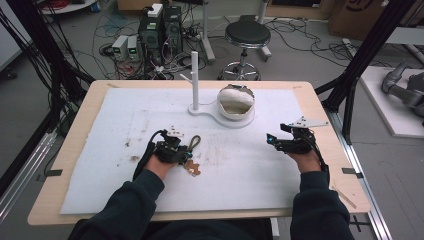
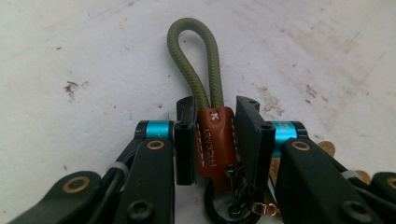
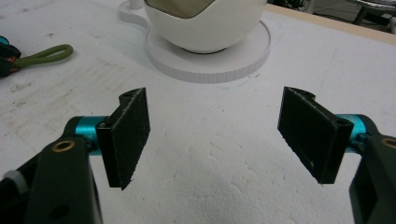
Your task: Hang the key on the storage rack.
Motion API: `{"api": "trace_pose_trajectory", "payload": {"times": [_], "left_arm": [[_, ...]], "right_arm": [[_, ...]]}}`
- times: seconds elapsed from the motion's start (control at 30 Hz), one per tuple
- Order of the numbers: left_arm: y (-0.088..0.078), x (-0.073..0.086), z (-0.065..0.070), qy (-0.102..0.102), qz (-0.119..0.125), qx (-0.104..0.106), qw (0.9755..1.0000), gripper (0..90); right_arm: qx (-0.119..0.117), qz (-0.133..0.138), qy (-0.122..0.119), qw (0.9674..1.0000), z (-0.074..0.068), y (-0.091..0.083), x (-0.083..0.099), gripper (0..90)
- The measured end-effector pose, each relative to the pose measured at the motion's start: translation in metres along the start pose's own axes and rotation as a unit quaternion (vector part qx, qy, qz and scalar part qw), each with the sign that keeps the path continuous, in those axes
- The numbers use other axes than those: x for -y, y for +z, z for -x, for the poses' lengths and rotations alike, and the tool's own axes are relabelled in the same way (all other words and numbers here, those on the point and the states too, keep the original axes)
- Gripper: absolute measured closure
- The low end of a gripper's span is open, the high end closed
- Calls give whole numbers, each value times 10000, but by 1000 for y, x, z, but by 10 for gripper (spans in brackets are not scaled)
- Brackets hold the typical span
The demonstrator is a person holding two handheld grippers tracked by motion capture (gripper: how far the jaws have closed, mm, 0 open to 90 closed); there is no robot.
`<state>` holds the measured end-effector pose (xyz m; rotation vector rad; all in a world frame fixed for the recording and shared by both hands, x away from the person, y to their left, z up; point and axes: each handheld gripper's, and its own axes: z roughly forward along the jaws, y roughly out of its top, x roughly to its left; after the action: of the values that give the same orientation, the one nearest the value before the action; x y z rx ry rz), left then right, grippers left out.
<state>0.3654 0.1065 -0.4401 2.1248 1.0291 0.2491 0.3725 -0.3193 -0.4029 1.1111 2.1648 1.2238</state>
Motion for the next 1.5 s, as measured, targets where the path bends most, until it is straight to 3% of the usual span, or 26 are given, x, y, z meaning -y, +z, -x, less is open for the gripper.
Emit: {"api": "trace_pose_trajectory", "payload": {"times": [0.07,0.2,0.37,0.47,0.6,0.67,0.97,1.2,1.23,1.3,1.37,1.5], "left_arm": [[-3,0,-2,-88,107,79,9999,700],[-15,-2,-6,-224,598,260,9976,702],[-35,-3,-20,-559,1287,266,9897,703],[-49,-5,-28,-616,1582,242,9852,703],[-68,-12,-37,-572,1968,142,9787,703],[-75,-17,-40,-572,2189,203,9738,704],[-93,-60,-46,-242,2670,474,9622,704],[-91,-102,-44,66,2597,299,9652,704],[-89,-106,-44,115,2560,232,9663,704],[-84,-116,-45,159,2385,45,9710,703],[-80,-123,-44,194,2352,-11,9718,704],[-70,-135,-44,303,2087,-319,9770,703]], "right_arm": [[-1,46,-15,10000,0,-1,0,262],[5,100,19,9999,2,-2,0,262],[-48,126,5,9999,3,-2,1,262],[-68,139,-18,9999,2,-2,1,262],[-69,134,9,9999,3,-2,1,262],[-63,141,12,9999,3,-1,1,262],[-78,180,27,9998,3,-1,0,262],[-82,183,52,9998,4,-1,0,262],[-73,180,58,9998,4,-1,0,261],[-83,175,69,9998,4,-1,0,262],[-82,171,69,9998,4,-1,1,262],[-85,167,89,9998,5,-1,1,262]]}}
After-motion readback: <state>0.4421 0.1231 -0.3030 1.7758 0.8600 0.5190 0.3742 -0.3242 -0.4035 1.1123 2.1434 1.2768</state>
